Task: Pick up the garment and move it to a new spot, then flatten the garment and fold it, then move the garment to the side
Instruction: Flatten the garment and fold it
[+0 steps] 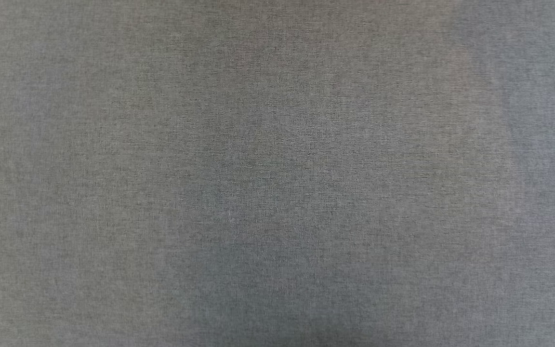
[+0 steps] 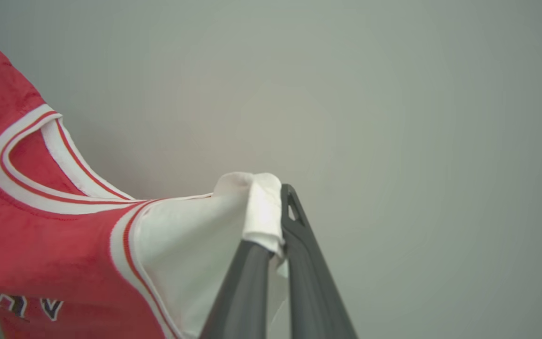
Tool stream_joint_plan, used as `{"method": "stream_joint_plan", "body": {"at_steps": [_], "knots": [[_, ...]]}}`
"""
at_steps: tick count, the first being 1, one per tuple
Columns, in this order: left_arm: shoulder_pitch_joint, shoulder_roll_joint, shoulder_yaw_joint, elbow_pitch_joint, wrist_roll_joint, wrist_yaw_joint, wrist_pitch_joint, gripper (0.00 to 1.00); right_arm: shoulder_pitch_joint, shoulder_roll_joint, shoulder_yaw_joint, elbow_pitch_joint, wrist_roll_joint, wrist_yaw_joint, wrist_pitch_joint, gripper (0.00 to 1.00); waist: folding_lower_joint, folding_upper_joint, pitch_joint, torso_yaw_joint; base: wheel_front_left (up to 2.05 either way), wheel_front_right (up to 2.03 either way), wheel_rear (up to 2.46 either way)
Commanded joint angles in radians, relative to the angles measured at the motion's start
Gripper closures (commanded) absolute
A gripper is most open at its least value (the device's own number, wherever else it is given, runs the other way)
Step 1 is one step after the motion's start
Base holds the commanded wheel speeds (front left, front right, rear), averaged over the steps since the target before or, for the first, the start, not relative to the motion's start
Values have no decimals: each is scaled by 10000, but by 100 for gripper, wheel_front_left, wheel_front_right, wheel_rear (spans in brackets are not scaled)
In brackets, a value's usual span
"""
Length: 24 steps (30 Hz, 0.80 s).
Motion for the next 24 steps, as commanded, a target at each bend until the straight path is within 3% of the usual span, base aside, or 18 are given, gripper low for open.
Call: {"method": "stream_joint_plan", "body": {"at_steps": [1, 10, 17, 24], "knots": [[77, -12, -78, 173, -29, -57, -182, 100, -6, 67, 310, 80, 66, -7, -195, 100, -2, -1, 29, 47, 0, 0, 0], [2004, 112, -450, 780, -693, -131, -1029, 100, 1691, 245, 1895, 357, 1074, -7, -1157, 100, -2, -1, -638, 38, 0, 0, 0], [4605, 395, -872, 351, -1457, -137, -1531, 100, 3828, 391, 2961, 268, 2121, -7, -1919, 100, -2, -1, -1689, 114, 0, 0, 0], [7595, 725, -954, -241, -2130, -44, -1886, 100, 6184, 81, 3952, -294, 3051, -7, -2462, 100, -2, -1, -2807, 158, 0, 0, 0]]}}
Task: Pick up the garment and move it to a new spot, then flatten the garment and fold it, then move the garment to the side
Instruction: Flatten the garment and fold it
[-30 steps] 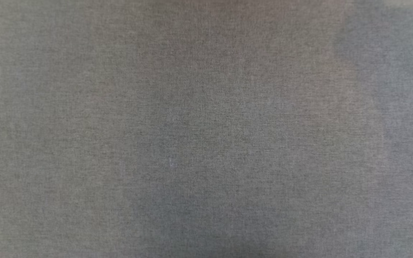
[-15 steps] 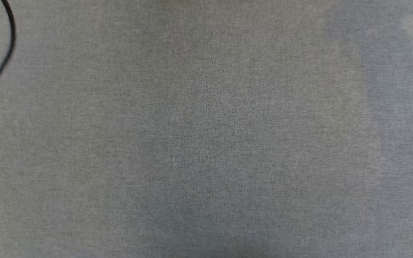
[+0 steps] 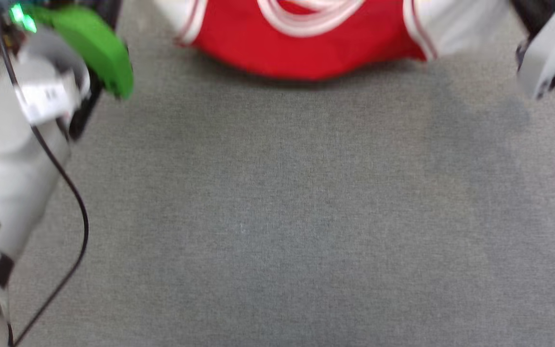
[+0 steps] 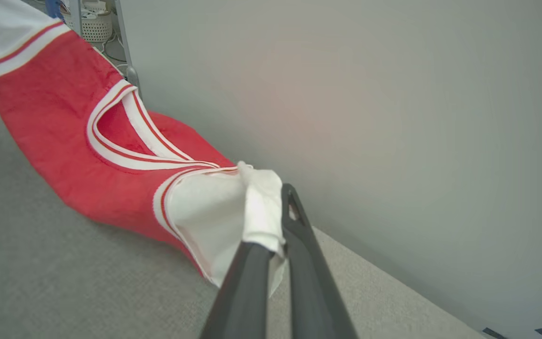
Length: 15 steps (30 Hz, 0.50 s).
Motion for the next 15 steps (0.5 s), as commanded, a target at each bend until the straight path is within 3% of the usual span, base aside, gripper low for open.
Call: {"method": "stream_joint_plan", "body": {"at_steps": [1, 8, 15], "knots": [[802, 167, 27, -157, -200, 140, -100, 100, 572, -121, 151, -191, 181, -9, -174, 100, 0, 0, -844, 35, 0, 0, 0], [4080, 624, -344, -1324, -541, 667, -192, 100, 3177, -945, 543, -1178, 762, -9, -493, 100, 0, 0, -1769, 123, 0, 0, 0], [6692, 1284, -387, -2647, -1079, 1478, -228, 100, 5713, -1443, 153, -1576, 843, -9, -608, 100, 0, 0, -2439, -5, 0, 0, 0]]}}
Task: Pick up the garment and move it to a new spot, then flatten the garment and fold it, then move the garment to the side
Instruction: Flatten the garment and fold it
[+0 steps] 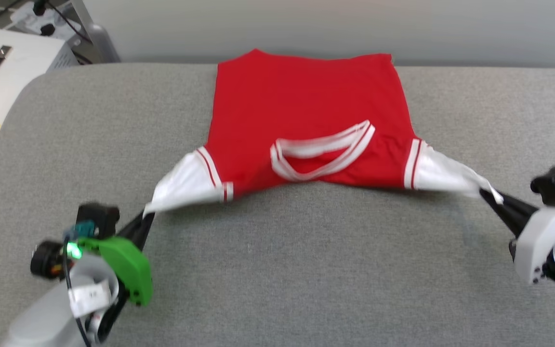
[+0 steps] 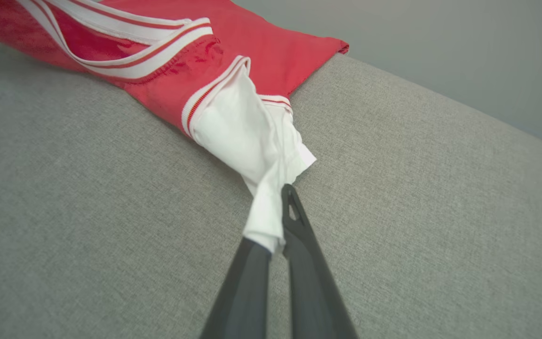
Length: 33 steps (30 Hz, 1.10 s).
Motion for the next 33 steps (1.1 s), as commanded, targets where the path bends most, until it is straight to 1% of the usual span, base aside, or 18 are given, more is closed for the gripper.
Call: {"method": "stream_joint_plan", "body": {"at_steps": [1, 4, 7, 11, 15, 18, 21, 24, 25, 26, 27, 30, 33], "knots": [[493, 155, 70, -209, -237, 194, -75, 100, 454, -69, -230, 10, 92, -7, -80, 100, 1, 0, -438, -80, 0, 0, 0], [1447, 353, 161, -679, -503, 588, -87, 100, 1549, -136, -783, -49, 276, -7, -86, 100, 1, 0, -646, -107, 0, 0, 0], [2218, 524, 164, -1097, -527, 987, -97, 100, 2690, -268, -1676, -136, 521, -7, -88, 100, 1, 0, -813, -59, 0, 0, 0], [3143, 581, 446, -1552, -791, 1430, -106, 100, 4163, -402, -2564, -299, 360, -7, -89, 100, 1, 0, -984, -46, 0, 0, 0], [4033, 617, 792, -2025, -777, 1831, -109, 100, 5492, -494, -3132, -627, 243, -7, -90, 100, 1, 0, -1045, -45, 0, 0, 0], [4455, 598, 922, -2263, -701, 1998, -110, 100, 6253, -525, -3406, -856, 289, -7, -36, 100, 1, 0, -1027, 5, 0, 0, 0], [4725, 548, 1098, -2472, -610, 2071, -111, 100, 6851, -566, -3632, -1168, 410, -7, 350, 100, 1, 0, -950, 47, 0, 0, 0], [4790, 510, 1309, -2636, -410, 2133, -111, 100, 7039, -605, -3927, -1261, 338, -7, 734, 100, 1, 0, -823, 73, 0, 0, 0], [4790, 479, 1409, -2706, -309, 2141, -111, 100, 7062, -561, -4045, -1285, 381, -7, 957, 80, 1, 0, -781, 82, 0, 0, 0], [4769, 456, 1486, -2765, -206, 2152, -111, 100, 7049, -544, -4119, -1317, 373, -7, 1151, 28, 1, 0, -747, 91, 0, 0, 0], [4726, 430, 1562, -2836, -73, 2166, -111, 100, 6979, -553, -4220, -1364, 265, -7, 1335, 0, 1, 0, -705, 105, 0, 0, 0], [4557, 370, 1686, -3035, 256, 2208, -111, 100, 6738, -605, -4590, -1598, 81, -7, 1698, 0, 1, 0, -603, 152, 0, 0, 0], [4374, 242, 1876, -3365, 513, 2294, -112, 100, 6411, -940, -5214, -1925, -141, -7, 1910, 0, 1, 0, -469, 265, 0, 0, 0]]}}
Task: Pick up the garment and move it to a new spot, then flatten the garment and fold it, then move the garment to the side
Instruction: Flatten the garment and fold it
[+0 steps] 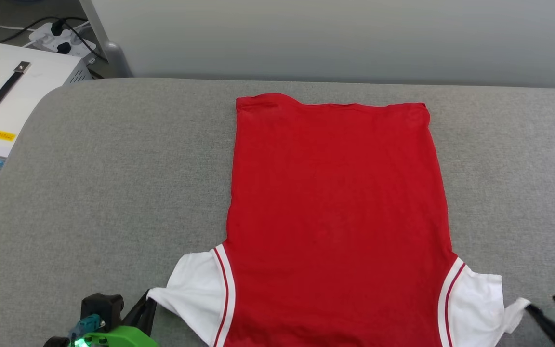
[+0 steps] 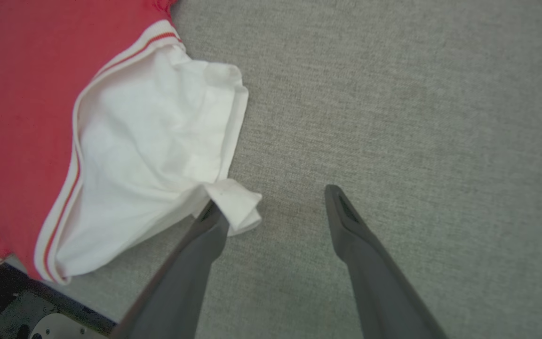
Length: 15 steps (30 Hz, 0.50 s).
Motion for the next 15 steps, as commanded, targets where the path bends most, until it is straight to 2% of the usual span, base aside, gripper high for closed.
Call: {"method": "stream_joint_plan", "body": {"at_steps": [1, 8, 11, 15], "knots": [[-237, -103, 138, -142, 130, 110, -56, 100, -333, -200, -335, -188, -35, -17, 76, 0, 1, 0, 152, 114, 0, 0, 0], [-538, -440, 619, -984, 895, 404, -56, 100, -2477, -832, -2329, -1469, -279, -17, 854, 0, 1, 0, 970, 570, 0, 0, 0], [-931, -692, 674, -1460, 1382, 495, -56, 100, -4183, -798, -2993, -1771, -431, -17, 1854, 0, 1, 0, 1755, 1083, 0, 0, 0], [-1334, -990, 746, -1853, 1876, 545, -56, 100, -6150, -666, -3031, -1610, -651, -17, 3531, 0, 1, 0, 2583, 1582, 0, 0, 0]]}}
